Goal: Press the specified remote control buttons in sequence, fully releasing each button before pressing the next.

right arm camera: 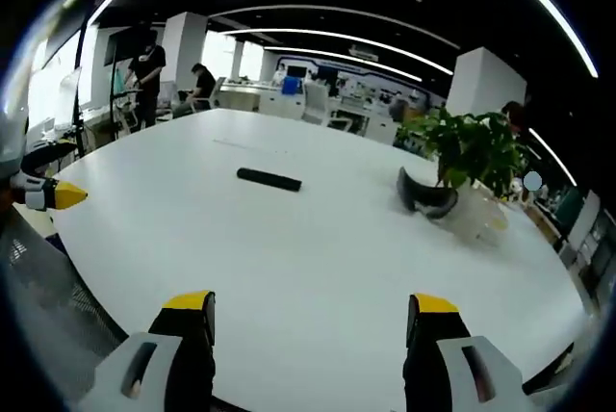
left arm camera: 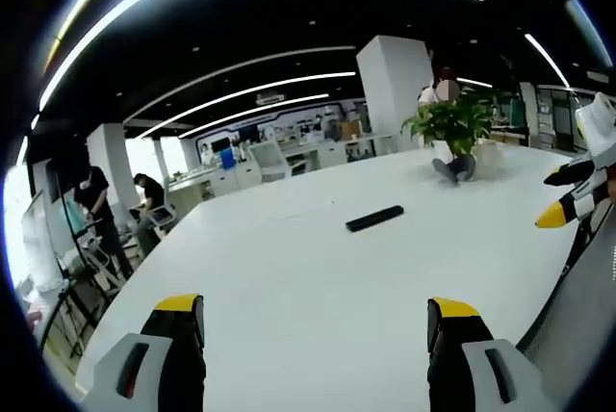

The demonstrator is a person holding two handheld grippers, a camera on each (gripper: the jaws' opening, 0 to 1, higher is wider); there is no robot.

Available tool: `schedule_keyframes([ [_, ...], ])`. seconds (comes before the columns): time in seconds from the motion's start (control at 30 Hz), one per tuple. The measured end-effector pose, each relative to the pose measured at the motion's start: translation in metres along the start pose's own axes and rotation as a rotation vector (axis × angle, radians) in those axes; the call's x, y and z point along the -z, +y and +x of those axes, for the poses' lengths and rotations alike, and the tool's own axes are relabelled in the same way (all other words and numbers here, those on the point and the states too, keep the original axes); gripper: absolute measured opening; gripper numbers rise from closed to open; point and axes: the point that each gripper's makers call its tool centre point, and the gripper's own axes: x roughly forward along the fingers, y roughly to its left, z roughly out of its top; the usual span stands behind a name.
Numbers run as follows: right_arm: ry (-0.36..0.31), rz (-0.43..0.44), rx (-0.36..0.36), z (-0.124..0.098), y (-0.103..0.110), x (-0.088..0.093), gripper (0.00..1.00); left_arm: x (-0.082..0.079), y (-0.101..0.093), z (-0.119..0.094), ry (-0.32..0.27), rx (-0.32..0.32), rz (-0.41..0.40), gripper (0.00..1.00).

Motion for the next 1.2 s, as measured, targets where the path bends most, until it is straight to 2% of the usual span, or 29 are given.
schedule_keyframes([
  [1.2,0.001,-0.004,-0.004,0.0003,0.0,0.0004,0.81,0.0029,-0.0044,0.0012,0.018,0.012,0.011,1.0],
])
